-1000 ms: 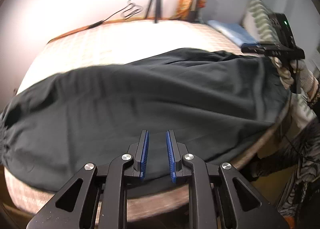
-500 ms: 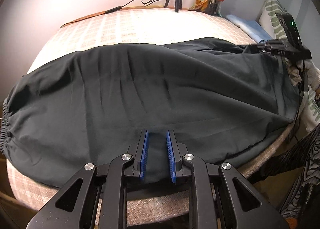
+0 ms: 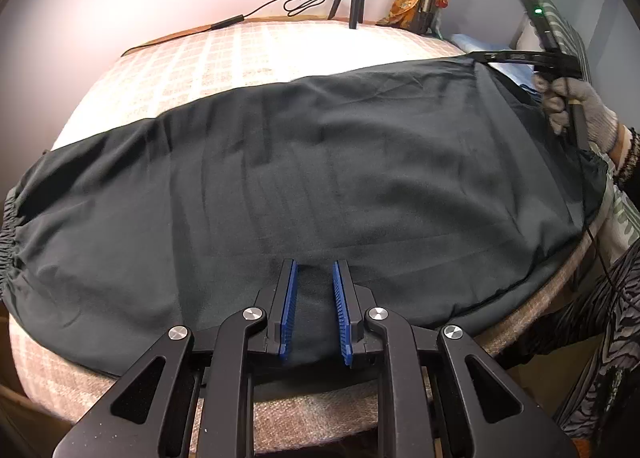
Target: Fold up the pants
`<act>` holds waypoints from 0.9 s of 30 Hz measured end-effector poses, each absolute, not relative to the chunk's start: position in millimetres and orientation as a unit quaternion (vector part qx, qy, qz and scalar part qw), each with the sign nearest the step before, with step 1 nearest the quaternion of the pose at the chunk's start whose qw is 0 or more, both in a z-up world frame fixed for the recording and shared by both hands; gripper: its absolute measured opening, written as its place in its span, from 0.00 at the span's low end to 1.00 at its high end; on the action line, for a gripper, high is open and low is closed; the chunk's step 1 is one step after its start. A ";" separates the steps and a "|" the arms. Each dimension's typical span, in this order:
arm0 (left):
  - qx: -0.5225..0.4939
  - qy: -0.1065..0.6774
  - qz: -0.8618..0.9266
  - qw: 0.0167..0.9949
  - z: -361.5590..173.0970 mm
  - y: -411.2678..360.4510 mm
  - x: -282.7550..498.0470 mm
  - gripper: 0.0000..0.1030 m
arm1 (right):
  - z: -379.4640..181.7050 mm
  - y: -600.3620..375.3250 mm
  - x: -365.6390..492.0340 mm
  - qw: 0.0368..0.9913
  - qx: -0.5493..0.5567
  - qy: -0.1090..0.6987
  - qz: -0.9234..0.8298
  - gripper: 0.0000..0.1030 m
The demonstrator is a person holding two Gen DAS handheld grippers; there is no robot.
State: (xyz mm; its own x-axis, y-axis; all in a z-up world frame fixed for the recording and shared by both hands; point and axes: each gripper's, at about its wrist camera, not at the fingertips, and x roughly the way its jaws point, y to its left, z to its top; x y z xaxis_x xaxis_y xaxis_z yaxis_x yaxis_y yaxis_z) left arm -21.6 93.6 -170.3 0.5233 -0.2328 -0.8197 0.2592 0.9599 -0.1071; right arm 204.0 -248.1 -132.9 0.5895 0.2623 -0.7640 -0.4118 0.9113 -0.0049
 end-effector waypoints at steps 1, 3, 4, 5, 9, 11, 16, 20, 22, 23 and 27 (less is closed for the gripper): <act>0.015 0.467 -0.141 0.873 -169.9 93.4 -21.8 0.16 | -140.0 -246.0 208.7 0.883 -0.096 0.419 0.186 0.00; 0.015 0.466 -0.142 0.873 -169.4 93.5 -22.8 0.16 | -152.4 -241.8 210.2 0.878 -0.107 0.432 0.177 0.00; 0.014 0.467 -0.142 0.873 -168.9 93.6 -23.0 0.16 | -156.5 -238.8 209.6 0.875 -0.116 0.435 0.175 0.00; 0.013 0.467 -0.143 0.873 -168.6 94.1 -23.3 0.16 | -157.8 -237.7 208.2 0.875 -0.122 0.435 0.173 0.00; -0.008 0.468 -0.144 0.872 -165.9 100.8 -24.1 0.16 | -152.7 -241.6 205.3 0.879 -0.121 0.434 0.157 0.03; -0.020 0.465 -0.140 0.874 -164.0 105.5 -25.3 0.18 | -144.3 -249.5 201.9 0.883 -0.110 0.430 0.153 0.15; -0.042 0.434 -0.106 0.894 -147.0 126.0 -33.9 0.37 | -121.4 -256.9 180.8 0.890 -0.094 0.413 0.168 0.29; -0.113 0.409 -0.063 0.903 -133.5 164.7 -38.0 0.49 | -101.8 -248.7 147.1 0.892 -0.100 0.393 0.200 0.32; -0.158 0.402 -0.038 0.901 -128.9 189.9 -40.3 0.49 | -94.5 -241.6 131.2 0.889 -0.099 0.388 0.222 0.34; -0.174 0.399 -0.031 0.900 -127.7 200.2 -41.2 0.50 | -91.5 -237.7 121.2 0.886 -0.098 0.387 0.236 0.34; -0.214 0.400 0.008 0.891 -130.4 228.5 -46.0 0.50 | -87.7 -217.4 83.0 0.871 -0.107 0.385 0.284 0.34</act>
